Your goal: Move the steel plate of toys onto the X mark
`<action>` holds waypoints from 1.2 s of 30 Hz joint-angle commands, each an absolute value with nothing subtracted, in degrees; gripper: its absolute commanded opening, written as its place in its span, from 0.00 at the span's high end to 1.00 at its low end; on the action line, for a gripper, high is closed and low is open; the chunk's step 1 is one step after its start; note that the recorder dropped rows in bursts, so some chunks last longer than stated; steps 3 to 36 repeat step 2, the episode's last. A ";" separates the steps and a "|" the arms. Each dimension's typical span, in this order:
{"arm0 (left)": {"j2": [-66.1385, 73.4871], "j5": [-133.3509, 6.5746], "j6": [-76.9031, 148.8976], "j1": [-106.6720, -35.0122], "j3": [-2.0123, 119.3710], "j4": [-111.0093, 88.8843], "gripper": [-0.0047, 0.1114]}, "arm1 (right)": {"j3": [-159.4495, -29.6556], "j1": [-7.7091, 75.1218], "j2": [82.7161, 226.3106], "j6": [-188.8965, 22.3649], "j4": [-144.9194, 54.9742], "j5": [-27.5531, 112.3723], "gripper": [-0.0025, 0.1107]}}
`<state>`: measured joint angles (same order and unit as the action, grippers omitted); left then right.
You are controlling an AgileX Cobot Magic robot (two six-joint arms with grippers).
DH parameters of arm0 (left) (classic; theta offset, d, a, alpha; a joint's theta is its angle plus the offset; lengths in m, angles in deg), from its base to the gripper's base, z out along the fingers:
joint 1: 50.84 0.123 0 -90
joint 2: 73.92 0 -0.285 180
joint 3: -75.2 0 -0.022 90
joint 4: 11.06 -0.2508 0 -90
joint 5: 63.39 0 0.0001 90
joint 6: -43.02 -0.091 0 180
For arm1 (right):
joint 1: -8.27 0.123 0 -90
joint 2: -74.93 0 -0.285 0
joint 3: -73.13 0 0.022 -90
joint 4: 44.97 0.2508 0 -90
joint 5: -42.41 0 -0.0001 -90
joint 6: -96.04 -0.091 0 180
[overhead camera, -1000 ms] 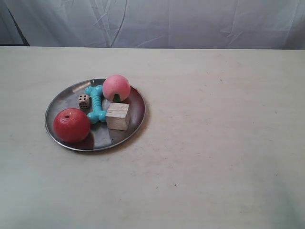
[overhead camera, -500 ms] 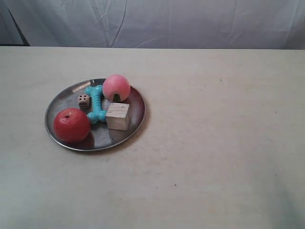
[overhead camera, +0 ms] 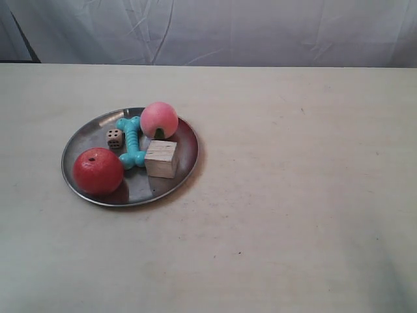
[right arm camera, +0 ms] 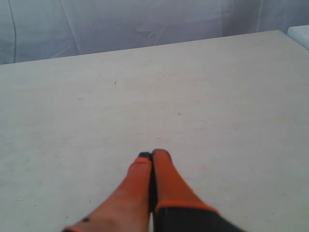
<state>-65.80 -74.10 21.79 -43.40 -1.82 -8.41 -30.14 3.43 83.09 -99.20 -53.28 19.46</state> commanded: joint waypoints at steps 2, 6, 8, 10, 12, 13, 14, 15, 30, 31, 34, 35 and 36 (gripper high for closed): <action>-66.14 -73.70 21.86 -43.01 -2.01 -8.36 0.96 | -29.81 3.22 82.72 -99.20 -53.48 19.79 0.99; -66.14 -73.70 21.86 -43.01 -2.01 -8.36 0.96 | -29.81 3.22 82.72 -99.20 -53.48 19.79 0.99; -66.14 -73.70 21.86 -43.01 -2.01 -8.36 0.96 | -29.81 3.22 82.72 -99.20 -53.48 19.79 0.99; -66.14 -73.70 21.86 -43.01 -2.01 -8.36 0.96 | -29.81 3.22 82.72 -99.20 -53.48 19.79 0.99; -66.14 -73.70 21.86 -43.01 -2.01 -8.36 0.96 | -29.81 3.22 82.72 -99.20 -53.48 19.79 0.99; -66.14 -73.70 21.86 -43.01 -2.01 -8.36 0.96 | -29.81 3.22 82.72 -99.20 -53.48 19.79 0.99; -66.14 -73.70 21.86 -43.01 -2.01 -8.36 0.96 | -29.81 3.22 82.72 -99.20 -53.48 19.79 0.99; -66.14 -73.70 21.86 -43.01 -2.01 -8.36 0.96 | -29.81 3.22 82.72 -99.20 -53.48 19.79 0.99; -66.14 -73.70 21.86 -43.01 -2.01 -8.36 0.96 | -29.81 3.22 82.72 -99.20 -53.48 19.79 0.99; -66.14 -73.70 21.86 -43.01 -2.01 -8.36 0.96 | -29.81 3.22 82.72 -99.20 -53.48 19.79 0.99; -66.14 -73.70 21.86 -43.01 -2.01 -8.36 0.96 | -29.81 3.22 82.72 -99.20 -53.48 19.79 0.99; -66.14 -73.70 21.86 -43.01 -2.01 -8.36 0.96 | -29.81 3.22 82.72 -99.20 -53.48 19.79 0.99; -66.14 -73.70 21.86 -43.01 -2.01 -8.36 0.96 | -29.81 3.22 82.72 -99.20 -53.48 19.79 0.99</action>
